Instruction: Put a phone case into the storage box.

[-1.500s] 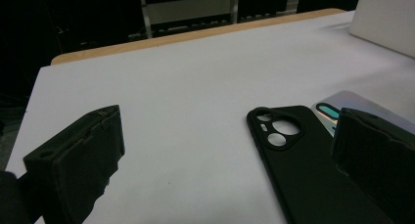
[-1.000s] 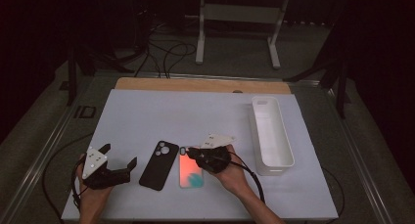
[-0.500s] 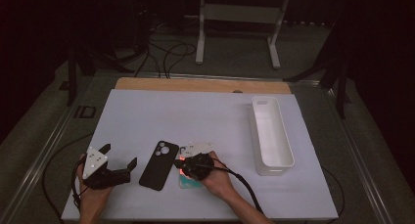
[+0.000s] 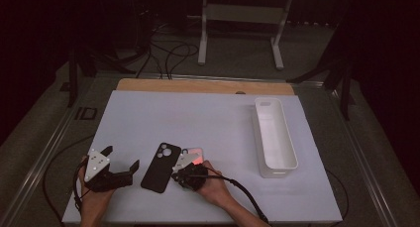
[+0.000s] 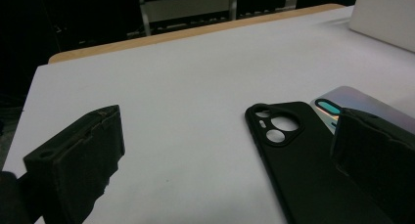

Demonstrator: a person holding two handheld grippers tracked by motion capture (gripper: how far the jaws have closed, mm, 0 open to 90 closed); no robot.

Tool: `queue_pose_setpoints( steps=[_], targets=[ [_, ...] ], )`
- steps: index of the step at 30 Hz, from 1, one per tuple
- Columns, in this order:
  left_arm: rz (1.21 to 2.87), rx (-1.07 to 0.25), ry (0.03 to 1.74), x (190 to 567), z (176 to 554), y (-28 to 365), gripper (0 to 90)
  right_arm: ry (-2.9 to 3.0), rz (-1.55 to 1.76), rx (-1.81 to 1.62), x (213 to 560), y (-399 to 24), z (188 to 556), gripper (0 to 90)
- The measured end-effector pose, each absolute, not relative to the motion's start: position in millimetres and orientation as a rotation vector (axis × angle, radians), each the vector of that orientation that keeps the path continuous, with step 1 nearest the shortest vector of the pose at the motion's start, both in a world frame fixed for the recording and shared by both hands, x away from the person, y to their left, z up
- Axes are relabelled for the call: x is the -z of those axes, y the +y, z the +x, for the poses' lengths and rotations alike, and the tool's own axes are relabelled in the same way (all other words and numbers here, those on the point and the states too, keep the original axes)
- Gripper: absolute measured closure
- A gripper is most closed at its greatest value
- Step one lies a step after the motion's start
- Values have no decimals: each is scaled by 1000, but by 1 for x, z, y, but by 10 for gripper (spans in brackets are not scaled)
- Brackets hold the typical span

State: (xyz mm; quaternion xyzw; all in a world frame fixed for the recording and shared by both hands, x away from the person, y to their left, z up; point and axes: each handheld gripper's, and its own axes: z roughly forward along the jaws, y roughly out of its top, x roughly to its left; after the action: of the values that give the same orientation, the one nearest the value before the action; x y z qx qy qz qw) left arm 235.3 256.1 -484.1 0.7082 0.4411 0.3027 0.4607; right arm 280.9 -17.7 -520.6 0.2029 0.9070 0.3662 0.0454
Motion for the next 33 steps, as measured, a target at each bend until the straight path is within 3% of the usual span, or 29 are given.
queue_pose_setpoints(
  steps=[24,33],
  targets=[
    [1747,-745,1085,484,235,255,1,2709,697,-1058,507,-80,283,900],
    [1731,-743,1088,483,235,257,1,2491,707,-1365,473,-118,282,662]
  ],
)
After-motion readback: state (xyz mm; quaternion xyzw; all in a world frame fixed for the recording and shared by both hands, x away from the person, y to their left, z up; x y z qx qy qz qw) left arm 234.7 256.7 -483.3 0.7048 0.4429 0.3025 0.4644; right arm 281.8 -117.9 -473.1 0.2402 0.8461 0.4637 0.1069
